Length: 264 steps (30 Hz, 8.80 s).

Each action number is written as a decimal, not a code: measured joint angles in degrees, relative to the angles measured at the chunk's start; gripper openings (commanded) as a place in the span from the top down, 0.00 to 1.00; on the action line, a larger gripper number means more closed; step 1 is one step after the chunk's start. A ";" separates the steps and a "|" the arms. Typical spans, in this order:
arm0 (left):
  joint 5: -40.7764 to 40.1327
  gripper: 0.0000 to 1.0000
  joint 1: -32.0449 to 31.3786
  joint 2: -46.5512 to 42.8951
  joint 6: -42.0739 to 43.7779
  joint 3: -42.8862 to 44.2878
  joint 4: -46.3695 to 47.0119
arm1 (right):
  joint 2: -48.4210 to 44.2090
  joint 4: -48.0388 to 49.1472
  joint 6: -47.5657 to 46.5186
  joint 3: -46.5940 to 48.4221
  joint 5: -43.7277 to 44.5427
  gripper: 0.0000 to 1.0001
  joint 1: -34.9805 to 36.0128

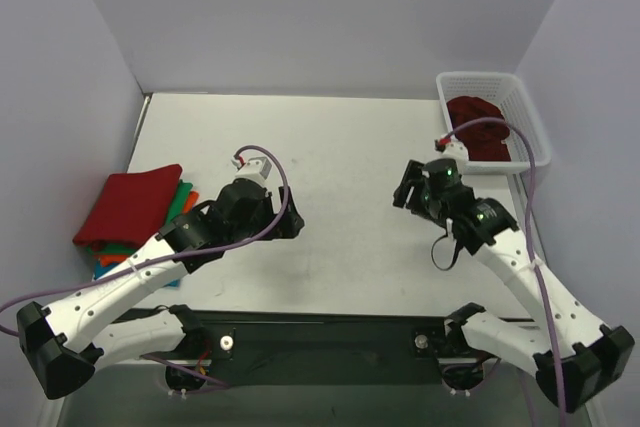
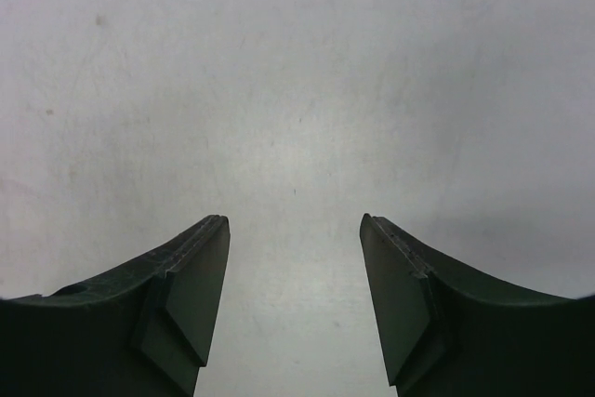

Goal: Fold and stack the t-shirts
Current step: Grab crumpled tshirt from bin with the right arm, then move the tshirt to the center of the board, then flatten out the tshirt

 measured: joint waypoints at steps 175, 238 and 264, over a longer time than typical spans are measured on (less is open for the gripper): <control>-5.73 1.00 10.49 -0.17 -3.17 -9.70 -5.68 | 8.50 10.78 -3.04 -14.58 -7.30 0.50 -15.98; 13.46 1.00 39.36 1.92 8.68 13.18 -10.21 | 20.04 -6.75 -7.67 22.56 -4.24 0.54 -25.35; 16.39 1.00 39.43 -1.77 9.33 2.84 -7.17 | 6.29 13.27 8.98 -25.73 -11.17 0.42 -11.30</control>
